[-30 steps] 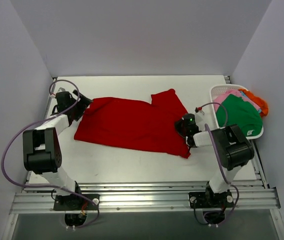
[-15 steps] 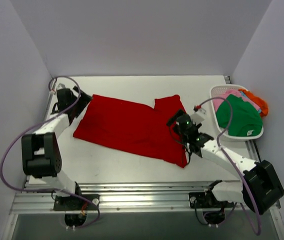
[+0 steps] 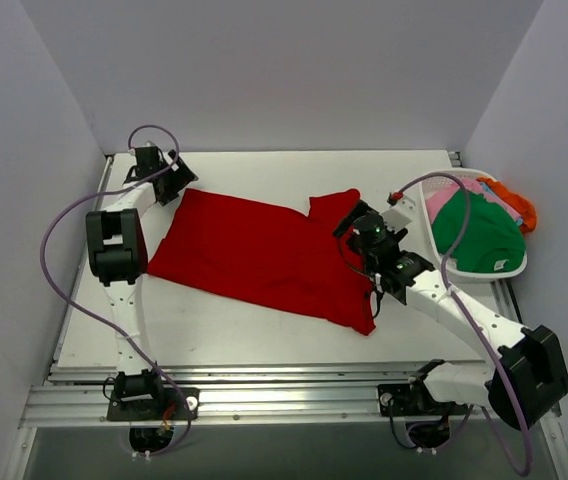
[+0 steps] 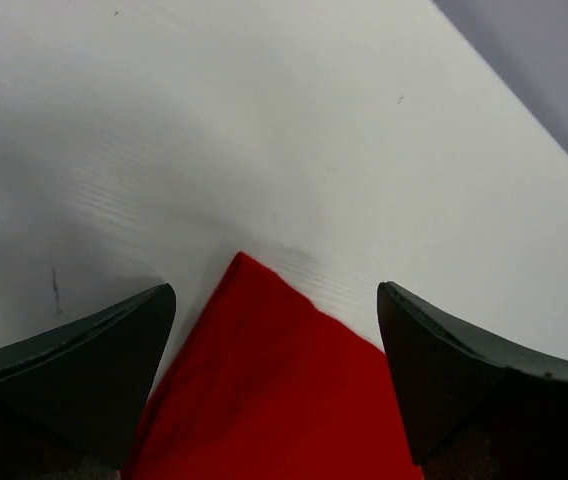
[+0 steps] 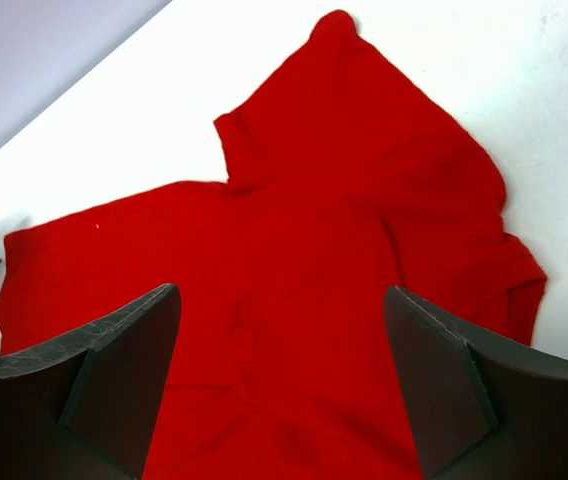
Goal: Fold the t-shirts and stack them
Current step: Fold the tshirt
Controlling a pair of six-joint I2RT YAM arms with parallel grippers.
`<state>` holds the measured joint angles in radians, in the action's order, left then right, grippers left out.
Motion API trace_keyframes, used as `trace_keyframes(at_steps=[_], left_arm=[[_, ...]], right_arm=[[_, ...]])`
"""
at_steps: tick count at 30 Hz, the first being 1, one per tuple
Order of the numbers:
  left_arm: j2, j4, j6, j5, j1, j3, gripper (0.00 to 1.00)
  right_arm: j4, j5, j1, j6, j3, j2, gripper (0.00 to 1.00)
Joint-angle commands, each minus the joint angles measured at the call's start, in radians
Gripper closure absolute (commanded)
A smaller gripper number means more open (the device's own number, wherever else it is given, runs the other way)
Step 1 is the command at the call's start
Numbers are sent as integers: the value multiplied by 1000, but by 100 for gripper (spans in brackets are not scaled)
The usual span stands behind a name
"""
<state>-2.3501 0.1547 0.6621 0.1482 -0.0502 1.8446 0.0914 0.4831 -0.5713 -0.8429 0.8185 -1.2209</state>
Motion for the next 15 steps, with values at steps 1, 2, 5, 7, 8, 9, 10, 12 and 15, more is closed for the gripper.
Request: trace_keyframes(at_steps=[1,2,5,7,8,9,10,12,15], left_arm=[[-43,161,-45,-9,-10,113,1],[-49,166,-44,-16,-8,113,1],[-44,174,-41,-41,-4,97,1],[-43,177,-39,-39,0,87,0],[-38,177,-35,-36,6,79,0],[-35,175,-33,-32,9,73,0],[-32,172,-32,-33,13,65,5],[-26,166,-33,-39,30,50,7],[-23,174,-39,-53,39,53,10]], right_arm=[[-39,48,-4,27,-21,76,22],[-45,55,-4,30,-24,99,22],[-42,63,2,36,-35,124,22],[-41,72,7,39,-38,124,22],[-42,74,8,41,-36,118,22],[-44,78,14,39,-32,115,22],[-45,78,22,41,-30,109,22],[-47,65,34,44,-25,100,22],[-47,57,54,47,-31,104,23]])
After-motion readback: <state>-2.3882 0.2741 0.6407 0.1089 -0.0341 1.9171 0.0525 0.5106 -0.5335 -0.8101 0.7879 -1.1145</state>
